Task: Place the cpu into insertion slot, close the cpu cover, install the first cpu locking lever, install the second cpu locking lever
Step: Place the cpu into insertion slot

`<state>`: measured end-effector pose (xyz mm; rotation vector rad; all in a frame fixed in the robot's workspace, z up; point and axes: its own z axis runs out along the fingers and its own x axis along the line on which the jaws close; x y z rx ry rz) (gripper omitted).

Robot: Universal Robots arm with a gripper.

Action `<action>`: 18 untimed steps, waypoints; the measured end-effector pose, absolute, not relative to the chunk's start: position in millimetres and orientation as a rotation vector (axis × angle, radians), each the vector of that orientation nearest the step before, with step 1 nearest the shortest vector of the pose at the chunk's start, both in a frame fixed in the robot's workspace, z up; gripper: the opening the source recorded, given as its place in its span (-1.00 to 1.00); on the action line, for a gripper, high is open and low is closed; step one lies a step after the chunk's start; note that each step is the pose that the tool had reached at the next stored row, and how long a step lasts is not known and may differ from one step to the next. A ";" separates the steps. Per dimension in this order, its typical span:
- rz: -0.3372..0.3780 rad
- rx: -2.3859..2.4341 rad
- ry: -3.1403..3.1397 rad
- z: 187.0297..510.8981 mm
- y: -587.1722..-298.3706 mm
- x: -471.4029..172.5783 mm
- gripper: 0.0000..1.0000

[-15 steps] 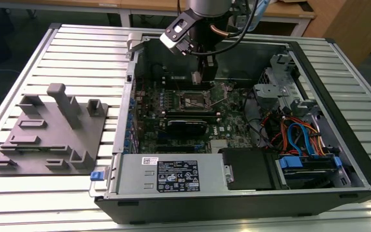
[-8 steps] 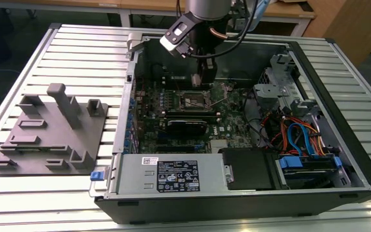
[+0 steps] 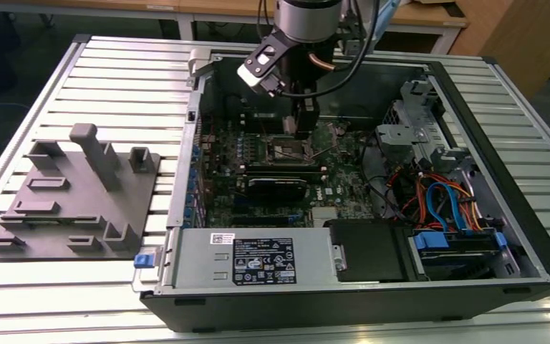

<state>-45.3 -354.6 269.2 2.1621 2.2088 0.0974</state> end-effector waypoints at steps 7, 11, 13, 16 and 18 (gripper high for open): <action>0.107 2.166 2.213 256.4 -354.0 -45.2 0.08; 0.110 2.167 2.213 250.4 -352.8 -45.2 0.08; 0.109 2.167 2.213 250.0 -352.7 -45.3 0.08; 0.110 2.167 2.213 249.3 -352.7 -45.3 0.08; 0.110 2.168 2.213 249.1 -352.7 -45.3 0.08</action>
